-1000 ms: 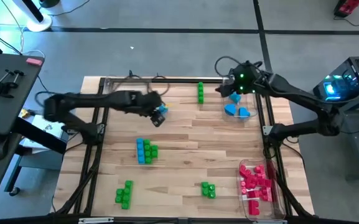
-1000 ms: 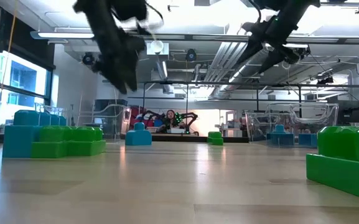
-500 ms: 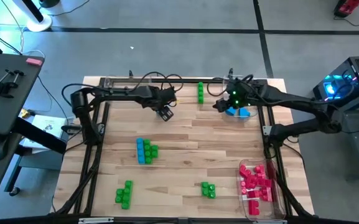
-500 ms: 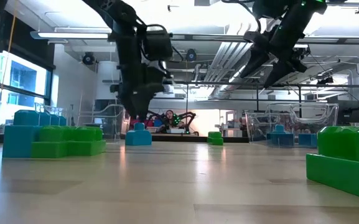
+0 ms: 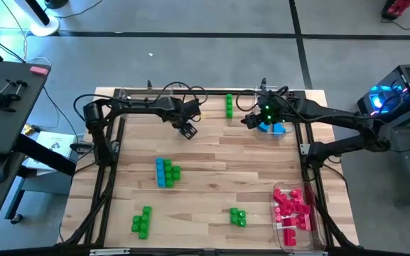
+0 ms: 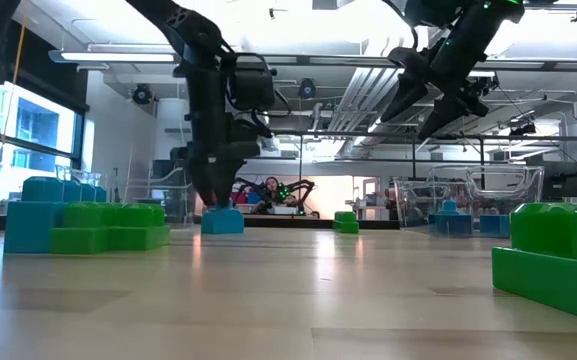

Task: Sort blocks
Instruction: Put the blue game piece into the top right transparent bin

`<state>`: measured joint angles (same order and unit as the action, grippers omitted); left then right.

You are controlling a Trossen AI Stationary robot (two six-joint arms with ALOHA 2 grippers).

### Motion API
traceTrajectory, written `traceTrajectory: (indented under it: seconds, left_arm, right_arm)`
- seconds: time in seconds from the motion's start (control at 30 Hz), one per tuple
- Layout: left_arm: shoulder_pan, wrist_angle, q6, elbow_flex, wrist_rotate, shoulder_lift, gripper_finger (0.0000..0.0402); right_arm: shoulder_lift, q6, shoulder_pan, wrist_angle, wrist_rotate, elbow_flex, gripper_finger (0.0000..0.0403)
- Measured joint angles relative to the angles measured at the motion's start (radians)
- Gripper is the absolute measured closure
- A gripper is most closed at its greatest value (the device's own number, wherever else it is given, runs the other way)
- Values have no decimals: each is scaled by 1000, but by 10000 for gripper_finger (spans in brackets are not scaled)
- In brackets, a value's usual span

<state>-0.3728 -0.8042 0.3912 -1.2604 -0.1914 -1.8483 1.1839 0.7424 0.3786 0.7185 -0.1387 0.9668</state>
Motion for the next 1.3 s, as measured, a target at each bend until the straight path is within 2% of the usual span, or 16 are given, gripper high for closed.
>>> traceTrajectory:
  seconds: [0.27,0.53,0.93,1.03,1.23,1.3]
  left_arm:
    - [5,44,51,60,-1,-10,190]
    - [14,120,53,67,-13,-9,190]
    - [24,103,23,67,1,-10,194]
    - [32,102,22,68,-2,-10,219]
    - [40,107,18,68,37,-1,320]
    - [39,108,14,70,57,14,323]
  right_arm:
    - [0,1,0,-7,-1,0,165]
    - [0,1,0,-14,-6,0,165]
    - [0,-1,0,-30,-6,0,165]
    - [0,-4,0,-29,-6,0,165]
    - [0,-9,0,-30,-5,0,165]
    - [0,-9,0,-31,-5,0,165]
